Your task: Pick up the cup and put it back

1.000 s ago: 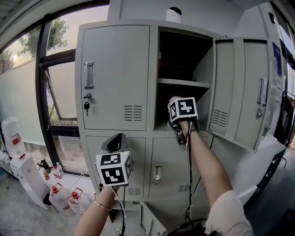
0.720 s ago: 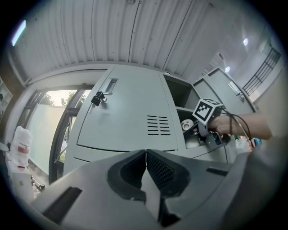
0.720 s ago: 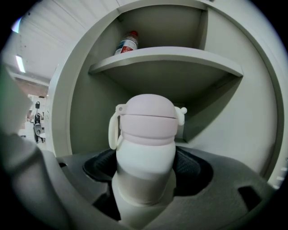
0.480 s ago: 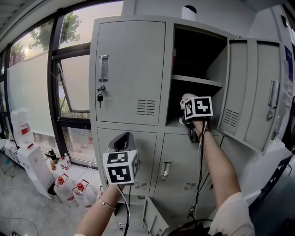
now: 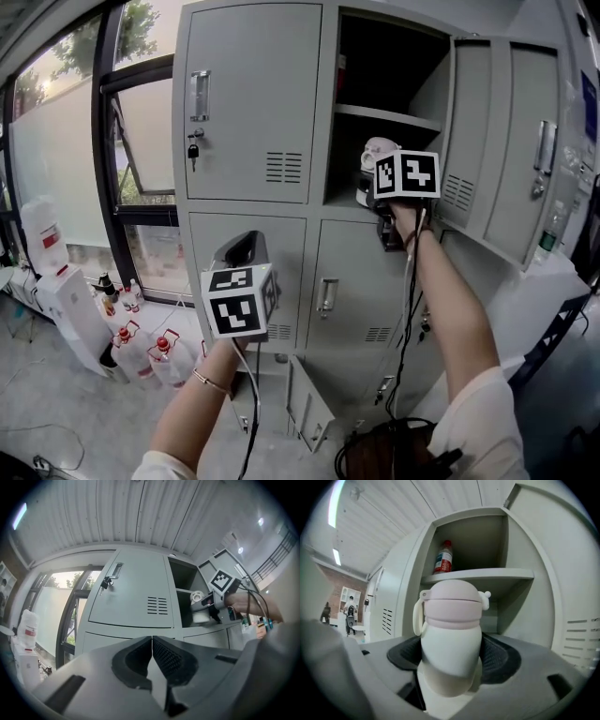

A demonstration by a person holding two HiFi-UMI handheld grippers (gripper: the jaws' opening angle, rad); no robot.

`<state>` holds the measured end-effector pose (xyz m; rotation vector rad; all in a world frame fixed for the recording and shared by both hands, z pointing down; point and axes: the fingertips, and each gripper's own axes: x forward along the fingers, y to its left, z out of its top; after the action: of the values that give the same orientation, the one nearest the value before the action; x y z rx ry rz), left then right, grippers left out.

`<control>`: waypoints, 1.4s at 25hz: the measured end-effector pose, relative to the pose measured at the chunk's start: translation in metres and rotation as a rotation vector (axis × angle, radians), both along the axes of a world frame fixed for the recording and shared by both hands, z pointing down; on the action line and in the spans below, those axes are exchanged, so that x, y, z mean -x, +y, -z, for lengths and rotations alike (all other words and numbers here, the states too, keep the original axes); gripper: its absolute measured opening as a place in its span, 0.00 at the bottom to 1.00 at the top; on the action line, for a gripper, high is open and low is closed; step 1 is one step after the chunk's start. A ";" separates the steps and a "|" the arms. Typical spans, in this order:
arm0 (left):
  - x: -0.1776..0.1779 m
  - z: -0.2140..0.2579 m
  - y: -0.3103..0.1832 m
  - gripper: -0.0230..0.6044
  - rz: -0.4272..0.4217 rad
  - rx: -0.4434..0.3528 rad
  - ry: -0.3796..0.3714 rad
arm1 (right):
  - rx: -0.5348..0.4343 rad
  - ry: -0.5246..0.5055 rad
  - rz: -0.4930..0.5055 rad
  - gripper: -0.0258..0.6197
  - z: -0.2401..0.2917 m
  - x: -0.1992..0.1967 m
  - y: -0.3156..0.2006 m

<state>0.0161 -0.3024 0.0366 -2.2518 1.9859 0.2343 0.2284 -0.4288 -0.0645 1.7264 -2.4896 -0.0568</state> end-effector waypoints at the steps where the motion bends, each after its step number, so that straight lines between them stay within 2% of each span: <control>1: -0.002 0.000 0.003 0.05 0.000 0.002 -0.003 | -0.008 -0.008 0.011 0.57 0.002 0.001 0.008; 9: -0.020 -0.007 0.022 0.05 -0.025 0.016 -0.026 | -0.034 -0.031 0.041 0.57 -0.002 0.000 0.059; 18: -0.009 -0.040 0.030 0.05 -0.078 0.043 -0.074 | -0.007 -0.073 0.081 0.57 -0.055 0.013 0.101; 23: 0.004 -0.071 0.026 0.05 -0.111 0.091 -0.025 | -0.005 -0.071 0.080 0.57 -0.090 0.019 0.121; 27: 0.013 -0.100 0.021 0.05 -0.115 0.129 0.028 | 0.003 -0.110 0.101 0.57 -0.119 0.031 0.137; 35: 0.019 -0.135 0.032 0.05 -0.112 0.128 0.026 | 0.009 -0.111 0.142 0.57 -0.174 0.060 0.167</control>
<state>-0.0033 -0.2705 0.1714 -2.4551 1.9414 0.1525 0.1683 -0.2619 0.1092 1.5884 -2.6844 0.0392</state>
